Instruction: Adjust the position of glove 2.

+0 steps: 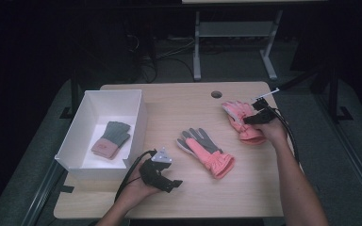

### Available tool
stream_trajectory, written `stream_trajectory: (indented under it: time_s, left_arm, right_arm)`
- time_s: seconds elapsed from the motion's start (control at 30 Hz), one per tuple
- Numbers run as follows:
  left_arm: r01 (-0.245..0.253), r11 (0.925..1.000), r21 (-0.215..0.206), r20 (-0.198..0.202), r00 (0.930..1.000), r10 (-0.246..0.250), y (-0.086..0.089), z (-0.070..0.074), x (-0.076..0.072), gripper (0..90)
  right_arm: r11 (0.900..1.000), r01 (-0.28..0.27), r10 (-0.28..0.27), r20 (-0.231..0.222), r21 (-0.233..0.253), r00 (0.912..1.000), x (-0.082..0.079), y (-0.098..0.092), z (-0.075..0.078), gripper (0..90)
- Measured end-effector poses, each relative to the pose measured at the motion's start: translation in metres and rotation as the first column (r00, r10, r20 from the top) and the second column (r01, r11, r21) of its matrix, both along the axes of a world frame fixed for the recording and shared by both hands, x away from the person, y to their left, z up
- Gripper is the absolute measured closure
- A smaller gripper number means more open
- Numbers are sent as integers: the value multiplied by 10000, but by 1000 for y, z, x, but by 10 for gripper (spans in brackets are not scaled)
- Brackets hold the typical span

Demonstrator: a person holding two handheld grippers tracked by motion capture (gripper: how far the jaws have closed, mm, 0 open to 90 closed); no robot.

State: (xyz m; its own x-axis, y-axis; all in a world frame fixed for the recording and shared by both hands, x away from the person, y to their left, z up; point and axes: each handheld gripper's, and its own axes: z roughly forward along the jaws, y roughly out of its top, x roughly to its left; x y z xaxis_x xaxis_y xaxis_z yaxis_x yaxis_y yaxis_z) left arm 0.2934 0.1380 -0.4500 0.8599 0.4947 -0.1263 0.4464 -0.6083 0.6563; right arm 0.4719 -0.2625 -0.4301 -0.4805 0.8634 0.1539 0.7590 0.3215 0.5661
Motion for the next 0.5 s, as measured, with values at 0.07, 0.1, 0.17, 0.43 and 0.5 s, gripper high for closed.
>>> stream_trajectory:
  time_s: [0.07, 0.1, 0.17, 0.43, 0.5]
  left_arm:
    - [3, 10000, 33, 13, 10000, -3, 0, 0, 0, 171]
    - [3, 10000, 18, 10, 10000, -3, 0, 0, 0, 170]
    - [-20, 10000, 19, 12, 10000, 20, 0, 0, 0, 168]
    - [-115, 9999, -40, 33, 9999, 115, -1, 0, 0, 140]
    - [-104, 9999, -9, 37, 9999, 104, -1, 0, 0, 140]
  right_arm:
    - [10000, 27, -27, 30, 11, 10000, -2, -2, 4, 873]
    - [10000, -17, 17, 61, 34, 10000, -4, -2, 7, 873]
    - [10000, -59, 58, 172, 80, 9998, -7, -4, 13, 873]
    - [9982, -357, 340, 352, 486, 9988, -21, -9, 40, 873]
    - [9973, -474, 451, 424, 560, 9981, -26, -10, 46, 873]
